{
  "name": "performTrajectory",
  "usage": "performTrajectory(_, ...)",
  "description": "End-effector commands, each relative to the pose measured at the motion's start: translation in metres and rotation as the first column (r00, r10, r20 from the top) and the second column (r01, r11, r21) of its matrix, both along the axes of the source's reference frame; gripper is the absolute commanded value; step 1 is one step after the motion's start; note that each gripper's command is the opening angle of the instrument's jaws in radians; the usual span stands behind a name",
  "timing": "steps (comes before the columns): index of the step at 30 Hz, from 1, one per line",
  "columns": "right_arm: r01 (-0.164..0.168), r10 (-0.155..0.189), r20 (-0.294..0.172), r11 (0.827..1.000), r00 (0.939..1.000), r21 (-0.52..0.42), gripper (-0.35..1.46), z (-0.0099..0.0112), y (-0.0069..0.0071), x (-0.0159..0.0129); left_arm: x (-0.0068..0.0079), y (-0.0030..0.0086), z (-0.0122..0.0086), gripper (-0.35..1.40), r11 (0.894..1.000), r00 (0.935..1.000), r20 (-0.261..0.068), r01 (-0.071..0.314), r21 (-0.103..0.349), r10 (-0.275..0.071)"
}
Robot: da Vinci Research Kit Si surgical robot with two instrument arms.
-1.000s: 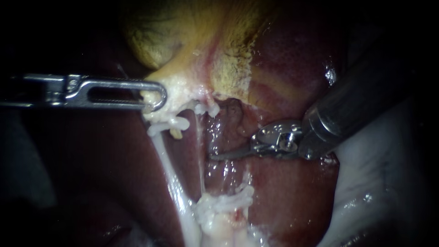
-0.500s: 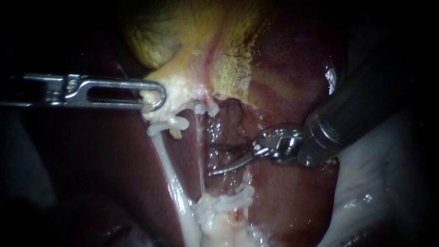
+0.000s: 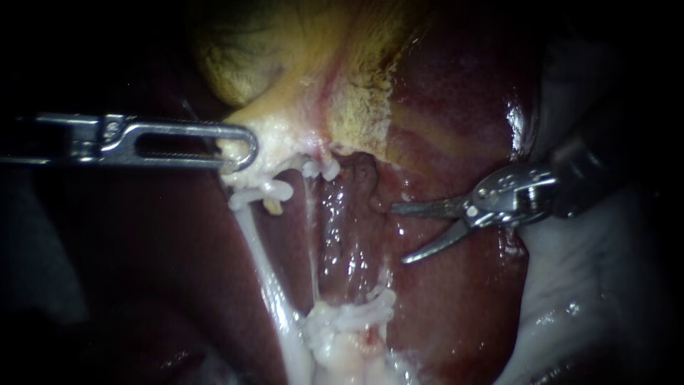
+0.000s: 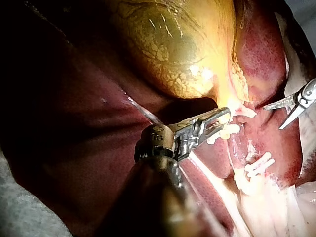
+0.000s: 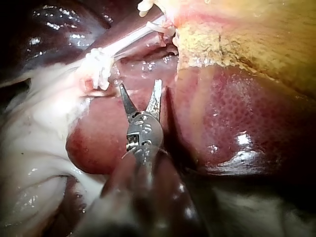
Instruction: Go back from the cut right tube
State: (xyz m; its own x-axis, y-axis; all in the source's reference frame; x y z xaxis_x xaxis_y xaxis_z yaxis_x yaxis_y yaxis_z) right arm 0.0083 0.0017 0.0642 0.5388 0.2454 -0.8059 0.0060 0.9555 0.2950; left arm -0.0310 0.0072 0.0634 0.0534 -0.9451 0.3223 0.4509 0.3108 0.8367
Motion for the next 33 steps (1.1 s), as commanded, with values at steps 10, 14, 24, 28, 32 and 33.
performTrajectory(10, -0.013, 0.013, 0.002, 1.000, 0.9999, -0.016, 1.45, -0.0002, 0.0005, -0.0009, -0.0027, 0.0009, 0.0028, -0.35, 1.000, 0.9999, -0.008, 0.011, -0.008, -0.011)
performTrajectory(14, -0.017, 0.017, -0.002, 1.000, 0.9999, -0.017, 1.45, -0.0001, 0.0005, -0.0009, -0.0052, 0.0019, 0.0051, -0.35, 1.000, 0.9998, -0.011, 0.019, -0.008, -0.019)
performTrajectory(24, -0.021, 0.020, -0.011, 1.000, 0.9997, -0.017, 1.45, -0.0001, 0.0005, -0.0009, -0.0086, 0.0019, 0.0108, -0.35, 1.000, 0.9999, -0.016, -0.002, -0.019, 0.001)
performTrajectory(28, -0.019, 0.018, -0.017, 1.000, 0.9997, -0.014, 1.45, -0.0001, 0.0005, -0.0009, -0.0083, 0.0021, 0.0113, -0.35, 1.000, 0.9998, -0.017, -0.007, -0.019, 0.007)
performTrajectory(32, -0.018, 0.018, -0.021, 1.000, 0.9996, -0.013, 1.45, -0.0001, 0.0004, -0.0008, -0.0082, 0.0022, 0.0114, -0.35, 1.000, 0.9998, -0.018, -0.009, -0.018, 0.009)
performTrajectory(33, -0.017, 0.016, -0.023, 1.000, 0.9996, -0.012, 1.45, -0.0001, 0.0004, -0.0008, -0.0082, 0.0022, 0.0114, -0.35, 1.000, 0.9998, -0.018, -0.009, -0.018, 0.009)
